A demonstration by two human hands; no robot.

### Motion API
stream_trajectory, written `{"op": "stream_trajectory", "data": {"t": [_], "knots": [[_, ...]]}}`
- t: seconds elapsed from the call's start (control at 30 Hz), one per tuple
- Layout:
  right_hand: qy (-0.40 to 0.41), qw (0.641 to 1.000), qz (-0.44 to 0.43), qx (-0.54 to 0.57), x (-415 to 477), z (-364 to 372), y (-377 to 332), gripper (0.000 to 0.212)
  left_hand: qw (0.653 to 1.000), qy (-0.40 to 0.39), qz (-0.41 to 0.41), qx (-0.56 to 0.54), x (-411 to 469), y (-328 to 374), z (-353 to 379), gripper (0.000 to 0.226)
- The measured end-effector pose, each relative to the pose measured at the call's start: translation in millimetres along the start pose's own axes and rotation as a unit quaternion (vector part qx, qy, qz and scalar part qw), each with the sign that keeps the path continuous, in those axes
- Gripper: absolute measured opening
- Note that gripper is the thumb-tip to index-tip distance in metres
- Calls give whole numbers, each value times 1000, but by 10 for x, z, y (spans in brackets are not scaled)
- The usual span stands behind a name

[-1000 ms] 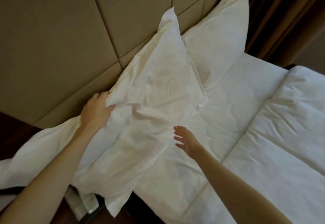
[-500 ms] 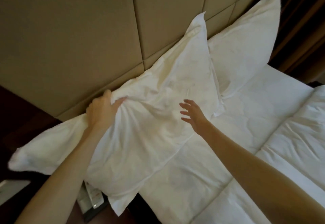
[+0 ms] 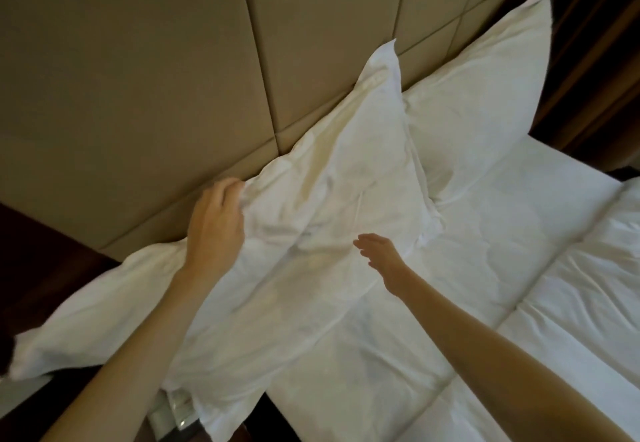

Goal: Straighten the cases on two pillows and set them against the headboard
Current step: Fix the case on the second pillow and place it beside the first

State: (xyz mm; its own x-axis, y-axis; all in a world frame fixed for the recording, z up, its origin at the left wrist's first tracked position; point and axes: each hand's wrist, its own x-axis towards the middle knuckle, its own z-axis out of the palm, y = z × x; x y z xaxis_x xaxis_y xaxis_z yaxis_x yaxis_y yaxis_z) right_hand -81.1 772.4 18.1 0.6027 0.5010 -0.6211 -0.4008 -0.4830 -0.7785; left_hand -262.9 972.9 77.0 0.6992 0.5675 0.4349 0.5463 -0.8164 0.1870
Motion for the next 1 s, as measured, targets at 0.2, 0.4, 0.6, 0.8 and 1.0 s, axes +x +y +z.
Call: {"op": "stream_trajectory", "data": {"t": [0.2, 0.4, 0.6, 0.8, 1.0], "knots": [[67, 997, 10, 25, 168, -263, 180, 18, 981, -144, 113, 58, 368, 522, 586, 53], [114, 992, 40, 30, 345, -533, 428, 20, 941, -122, 246, 198, 909, 575, 1153, 58], [153, 987, 41, 31, 713, -817, 374, 20, 940, -131, 283, 138, 1370, 754, 1417, 57], [208, 970, -66, 106, 1256, -911, -81, 44, 978, -130, 146, -75, 1881, 1305, 1592, 85], [138, 962, -230, -48, 1633, -505, -110, 55, 990, 0, 110, 89, 2162, 1622, 1919, 46]]}}
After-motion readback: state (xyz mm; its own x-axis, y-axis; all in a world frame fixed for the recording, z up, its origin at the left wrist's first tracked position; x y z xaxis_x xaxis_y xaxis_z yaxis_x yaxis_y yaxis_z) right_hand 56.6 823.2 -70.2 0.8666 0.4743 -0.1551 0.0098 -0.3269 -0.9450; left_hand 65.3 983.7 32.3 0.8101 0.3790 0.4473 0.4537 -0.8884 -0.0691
